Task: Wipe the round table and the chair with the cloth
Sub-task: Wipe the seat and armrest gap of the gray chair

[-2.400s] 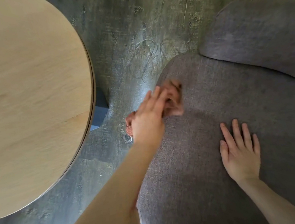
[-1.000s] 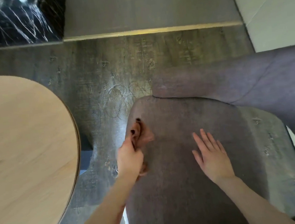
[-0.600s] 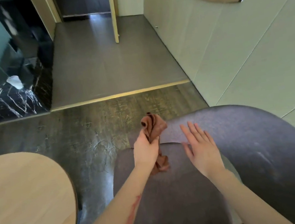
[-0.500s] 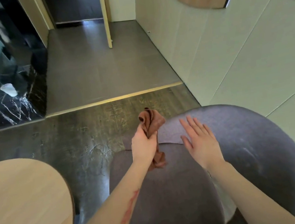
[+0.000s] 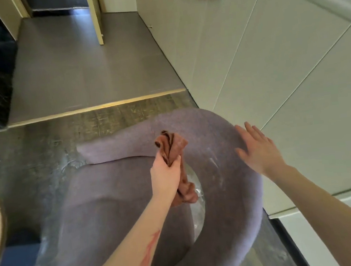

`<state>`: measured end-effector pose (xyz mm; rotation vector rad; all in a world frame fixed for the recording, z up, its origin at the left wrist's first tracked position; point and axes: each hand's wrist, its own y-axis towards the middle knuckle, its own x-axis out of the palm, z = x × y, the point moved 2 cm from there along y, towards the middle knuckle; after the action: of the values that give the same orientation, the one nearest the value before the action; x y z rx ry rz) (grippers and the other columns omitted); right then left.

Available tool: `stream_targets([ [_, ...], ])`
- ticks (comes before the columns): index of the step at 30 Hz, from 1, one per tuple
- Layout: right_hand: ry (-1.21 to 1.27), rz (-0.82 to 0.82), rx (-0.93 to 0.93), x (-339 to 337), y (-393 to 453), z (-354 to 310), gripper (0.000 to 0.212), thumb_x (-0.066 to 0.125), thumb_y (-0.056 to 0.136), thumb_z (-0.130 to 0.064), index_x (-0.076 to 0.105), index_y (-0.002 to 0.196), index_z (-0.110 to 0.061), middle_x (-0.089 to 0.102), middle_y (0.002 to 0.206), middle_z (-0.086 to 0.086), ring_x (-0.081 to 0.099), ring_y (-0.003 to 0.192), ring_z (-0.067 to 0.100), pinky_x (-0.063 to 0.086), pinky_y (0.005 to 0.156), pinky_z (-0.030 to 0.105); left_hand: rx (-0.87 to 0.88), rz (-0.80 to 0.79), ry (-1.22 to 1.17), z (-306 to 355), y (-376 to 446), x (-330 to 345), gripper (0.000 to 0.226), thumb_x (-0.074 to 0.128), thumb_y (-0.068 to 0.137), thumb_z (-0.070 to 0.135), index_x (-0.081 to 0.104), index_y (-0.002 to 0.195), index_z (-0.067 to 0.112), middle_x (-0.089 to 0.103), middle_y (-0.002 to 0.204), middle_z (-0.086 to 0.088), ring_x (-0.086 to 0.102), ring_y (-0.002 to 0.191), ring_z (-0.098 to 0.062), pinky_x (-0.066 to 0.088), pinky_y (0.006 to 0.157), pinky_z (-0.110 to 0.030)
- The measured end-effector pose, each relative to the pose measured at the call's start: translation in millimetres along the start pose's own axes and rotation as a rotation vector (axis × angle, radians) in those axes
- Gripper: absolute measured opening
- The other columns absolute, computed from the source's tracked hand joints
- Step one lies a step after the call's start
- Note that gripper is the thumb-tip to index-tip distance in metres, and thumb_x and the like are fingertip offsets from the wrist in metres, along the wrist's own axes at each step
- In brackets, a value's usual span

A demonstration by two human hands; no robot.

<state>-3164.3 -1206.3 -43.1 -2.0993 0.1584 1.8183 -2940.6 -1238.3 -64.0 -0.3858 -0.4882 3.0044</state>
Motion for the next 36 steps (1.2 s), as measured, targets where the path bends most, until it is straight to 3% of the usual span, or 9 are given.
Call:
stream_targets([
  [4, 0.330, -0.086, -0.062, 18.1, 19.1, 5.0, 0.067, 0.046, 0.092, -0.025, 0.007, 0.146, -0.017, 0.020, 0.153, 0.014, 0.027, 0.138, 0.029, 0.023, 0.111, 0.035, -0.075, 0.078, -0.026, -23.5, -15.3, 36.4, 0.044, 0.055, 0.091, 0.019, 0.045, 0.133, 0.013, 0.060, 0.127, -0.010, 0.055, 0.117, -0.025, 0.040, 0.094, -0.028],
  [8, 0.360, 0.023, -0.018, 27.0, 31.6, -1.4, 0.064, 0.046, 0.092, -0.026, 0.011, 0.145, -0.021, 0.048, 0.131, 0.022, 0.050, 0.114, 0.040, 0.039, 0.092, 0.041, -0.067, 0.167, -0.042, -42.4, -10.5, 49.9, 0.045, 0.053, 0.092, 0.021, 0.043, 0.135, 0.016, 0.059, 0.128, -0.007, 0.054, 0.118, -0.023, 0.037, 0.091, -0.022],
  [15, 0.249, 0.094, -0.009, 30.3, 30.1, -3.5, 0.061, 0.044, 0.093, -0.028, 0.012, 0.145, -0.025, 0.052, 0.123, 0.023, 0.053, 0.105, 0.042, 0.040, 0.085, 0.044, -0.004, 0.089, -0.062, -51.4, 20.0, 99.1, 0.044, 0.054, 0.092, 0.025, 0.045, 0.134, 0.017, 0.061, 0.126, -0.008, 0.056, 0.116, -0.023, 0.037, 0.082, -0.015],
  [21, 0.253, 0.083, 0.021, 28.1, 28.8, -4.3, 0.062, 0.044, 0.093, -0.027, 0.011, 0.145, -0.027, 0.051, 0.125, 0.021, 0.051, 0.108, 0.040, 0.038, 0.089, 0.045, 0.121, 0.033, -0.062, -43.1, 39.5, 133.1, 0.053, 0.053, 0.091, 0.016, 0.035, 0.141, 0.014, 0.051, 0.138, -0.005, 0.050, 0.125, -0.020, 0.039, 0.105, -0.031],
  [25, 0.266, 0.084, 0.021, 28.6, 27.5, -4.6, 0.062, 0.045, 0.092, -0.026, 0.013, 0.145, -0.026, 0.050, 0.125, 0.020, 0.051, 0.107, 0.041, 0.038, 0.087, 0.045, 0.245, -0.120, 0.200, -56.1, 35.7, 142.4, 0.070, 0.044, 0.088, -0.003, 0.011, 0.148, 0.013, 0.028, 0.153, -0.009, 0.043, 0.131, -0.028, 0.037, 0.106, -0.034],
  [28, 0.271, 0.074, 0.027, 29.6, 27.2, -4.2, 0.061, 0.044, 0.092, -0.027, 0.013, 0.145, -0.027, 0.050, 0.126, 0.020, 0.052, 0.106, 0.041, 0.039, 0.086, 0.045, 0.311, -0.208, 0.334, -84.2, 29.3, 142.0, 0.076, 0.041, 0.084, -0.012, 0.006, 0.147, 0.011, 0.010, 0.158, -0.006, 0.027, 0.141, -0.024, 0.026, 0.114, -0.031],
  [31, 0.272, 0.078, 0.020, 29.0, 27.6, -3.1, 0.061, 0.044, 0.093, -0.027, 0.012, 0.145, -0.027, 0.050, 0.127, 0.019, 0.052, 0.107, 0.040, 0.039, 0.086, 0.044, 0.116, -0.351, 0.483, -132.2, 26.7, 137.4, 0.081, 0.041, 0.084, -0.008, 0.004, 0.148, 0.024, 0.017, 0.157, 0.001, 0.031, 0.139, -0.022, 0.030, 0.113, -0.033],
  [34, 0.287, 0.070, 0.013, 28.2, 25.6, -2.9, 0.060, 0.042, 0.093, -0.027, 0.012, 0.145, -0.028, 0.052, 0.126, 0.018, 0.051, 0.108, 0.038, 0.039, 0.087, 0.044, -0.181, -0.569, 0.770, -176.3, 27.2, 115.2, 0.062, 0.041, 0.089, 0.004, 0.027, 0.143, 0.030, 0.052, 0.136, -0.010, 0.052, 0.121, -0.031, 0.044, 0.098, -0.038],
  [36, 0.296, 0.079, 0.008, 27.6, 24.3, -2.9, 0.059, 0.042, 0.093, -0.028, 0.013, 0.145, -0.028, 0.052, 0.126, 0.018, 0.051, 0.109, 0.038, 0.040, 0.088, 0.044, -0.283, -0.569, 0.798, -182.5, 26.8, 96.4, 0.053, 0.041, 0.090, 0.012, 0.035, 0.140, 0.031, 0.058, 0.127, -0.012, 0.056, 0.115, -0.033, 0.045, 0.094, -0.039],
])
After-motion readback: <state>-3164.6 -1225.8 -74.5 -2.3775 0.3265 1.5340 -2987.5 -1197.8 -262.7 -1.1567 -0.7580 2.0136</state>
